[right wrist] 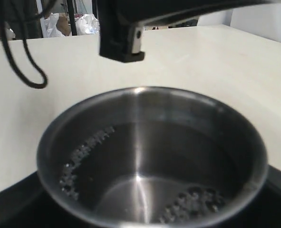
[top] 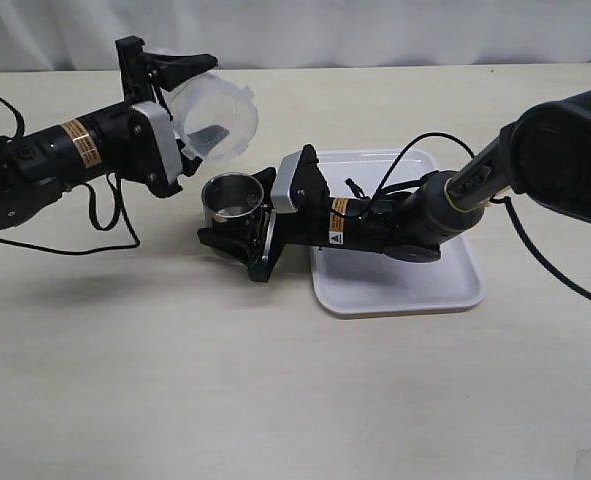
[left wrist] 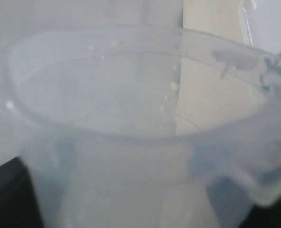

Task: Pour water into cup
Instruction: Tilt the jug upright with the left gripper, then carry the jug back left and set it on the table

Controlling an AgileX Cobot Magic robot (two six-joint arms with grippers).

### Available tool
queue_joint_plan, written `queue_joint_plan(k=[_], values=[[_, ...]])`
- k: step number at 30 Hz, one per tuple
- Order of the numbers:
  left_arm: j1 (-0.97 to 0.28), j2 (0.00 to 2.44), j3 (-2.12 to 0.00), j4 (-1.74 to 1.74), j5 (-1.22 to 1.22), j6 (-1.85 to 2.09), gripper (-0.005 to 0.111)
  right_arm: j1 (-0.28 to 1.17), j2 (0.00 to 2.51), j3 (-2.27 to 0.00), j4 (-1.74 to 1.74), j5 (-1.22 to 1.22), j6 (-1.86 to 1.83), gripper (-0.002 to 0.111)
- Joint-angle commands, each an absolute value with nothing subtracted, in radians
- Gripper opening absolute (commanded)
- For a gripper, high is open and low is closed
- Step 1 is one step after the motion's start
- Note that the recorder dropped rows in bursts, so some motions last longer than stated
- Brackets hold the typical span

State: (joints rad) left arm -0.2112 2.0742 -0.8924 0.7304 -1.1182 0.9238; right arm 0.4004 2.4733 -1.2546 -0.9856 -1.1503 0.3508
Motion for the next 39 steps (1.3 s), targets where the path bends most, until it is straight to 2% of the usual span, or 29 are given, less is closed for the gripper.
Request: queue_joint_plan(k=[1, 8, 14, 22, 28, 36, 38, 39], values=[[-0.215, 2.066, -0.89, 0.593, -1.135, 0.504, 0.0, 0.397, 2.469, -1.255, -0.978, -1.153, 0.351, 0.004], [-0.205, 2.066, -0.913, 0.155, -1.018, 0.132, 0.0, 0.397, 2.469, -1.255, -0.978, -1.153, 0.351, 0.004], [-0.115, 2.066, -1.038, 0.302, -0.902, -0.199, 0.0, 0.397, 2.469, -1.255, -0.978, -1.153, 0.351, 0.004], [-0.035, 2.175, -1.244, 0.225, -0.85, -0.214, 0.0, 0.397, 2.469, -1.255, -0.978, -1.153, 0.351, 0.004], [-0.033, 2.303, -1.297, 0.255, -0.875, -0.206, 0.0, 0.397, 2.469, -1.255, -0.978, -1.153, 0.351, 0.004], [-0.033, 2.352, -1.299, 0.347, -0.867, -0.206, 0.0, 0.397, 2.469, -1.255, -0.978, -1.153, 0.351, 0.004], [-0.035, 2.352, -1.299, 0.369, -0.873, -0.208, 0.007, 0.397, 2.469, -1.255, -0.978, -1.153, 0.351, 0.004], [-0.035, 2.352, -1.299, 0.372, -0.869, -0.208, 0.017, 0.397, 2.469, -1.255, -0.978, -1.153, 0.351, 0.004]])
